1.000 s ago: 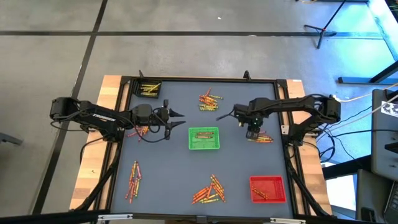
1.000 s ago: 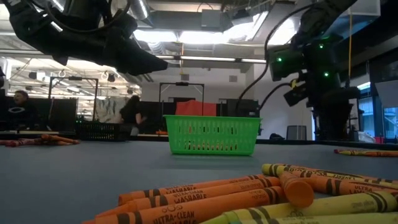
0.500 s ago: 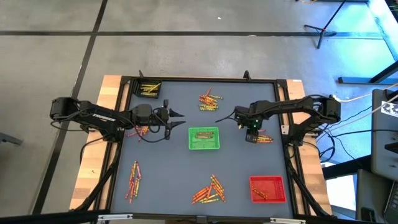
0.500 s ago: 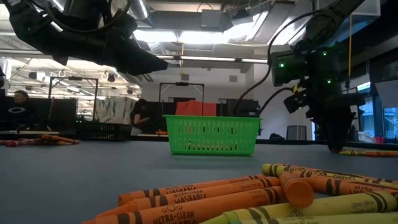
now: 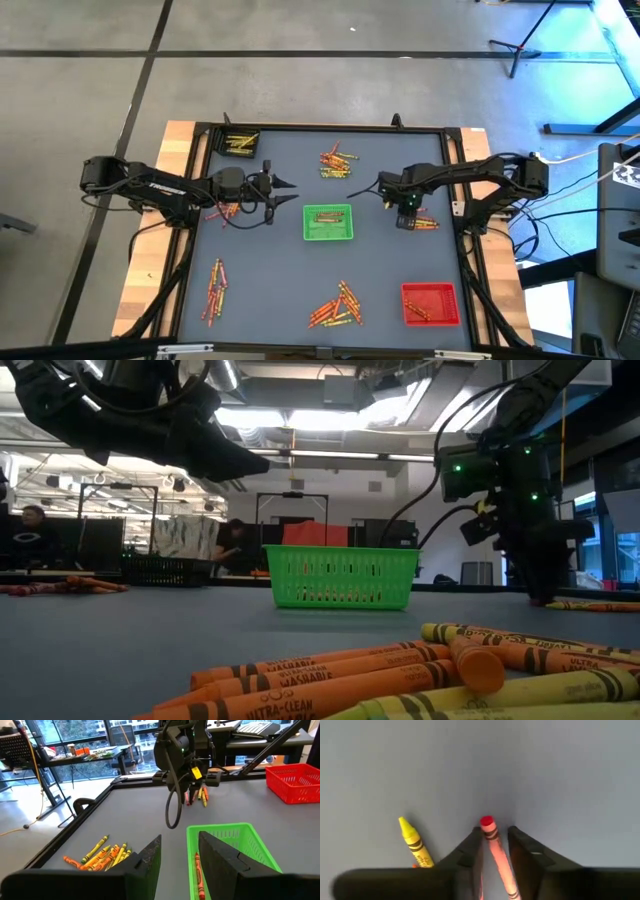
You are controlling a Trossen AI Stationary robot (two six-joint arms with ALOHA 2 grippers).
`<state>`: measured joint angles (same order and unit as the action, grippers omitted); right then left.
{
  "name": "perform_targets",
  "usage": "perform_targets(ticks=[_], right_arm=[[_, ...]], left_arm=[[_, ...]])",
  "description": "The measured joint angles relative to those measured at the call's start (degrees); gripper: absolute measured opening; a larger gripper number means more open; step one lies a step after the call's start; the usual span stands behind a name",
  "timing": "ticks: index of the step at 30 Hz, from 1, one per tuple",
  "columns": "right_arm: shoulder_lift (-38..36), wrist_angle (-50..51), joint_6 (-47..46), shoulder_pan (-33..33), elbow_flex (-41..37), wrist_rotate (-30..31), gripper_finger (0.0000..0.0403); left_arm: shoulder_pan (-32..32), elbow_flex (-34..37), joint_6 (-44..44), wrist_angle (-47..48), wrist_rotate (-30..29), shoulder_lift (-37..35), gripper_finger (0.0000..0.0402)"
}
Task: Sort crayons
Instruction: Put the red crayon into the green bin
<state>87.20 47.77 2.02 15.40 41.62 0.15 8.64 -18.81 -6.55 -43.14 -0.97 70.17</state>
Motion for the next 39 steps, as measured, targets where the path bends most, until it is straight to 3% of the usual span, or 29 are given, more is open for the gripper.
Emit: perform_targets(ticks=[4,6,12,23,39], right_arm=[[0.02,0.0,2.38,-0.1,-0.04,4.11,0.002],[0.02,-0.04,4.32,-0.11,-0.04,4.57,0.0009],[0.31,0.76,6.04,-0.1,1.31,6.31,0.0019],[-2.04,5.34,5.81,-1.38,11.78,7.56,0.0013],[-2.36,-13.98,5.97,-11.54,20.01,2.88,0.0018]], left_arm=[[0.0,0.0,0.02,-0.19,0.03,0.0,0.0115],[0.0,0.0,0.02,-0.19,0.53,0.0,0.0115],[-0.04,0.0,0.0,-0.19,0.58,0.0,0.0115],[-0.07,-0.01,0.02,-0.2,0.66,0.0,0.0115],[-0.83,-0.02,0.14,-0.23,0.68,0.0,0.0115]])
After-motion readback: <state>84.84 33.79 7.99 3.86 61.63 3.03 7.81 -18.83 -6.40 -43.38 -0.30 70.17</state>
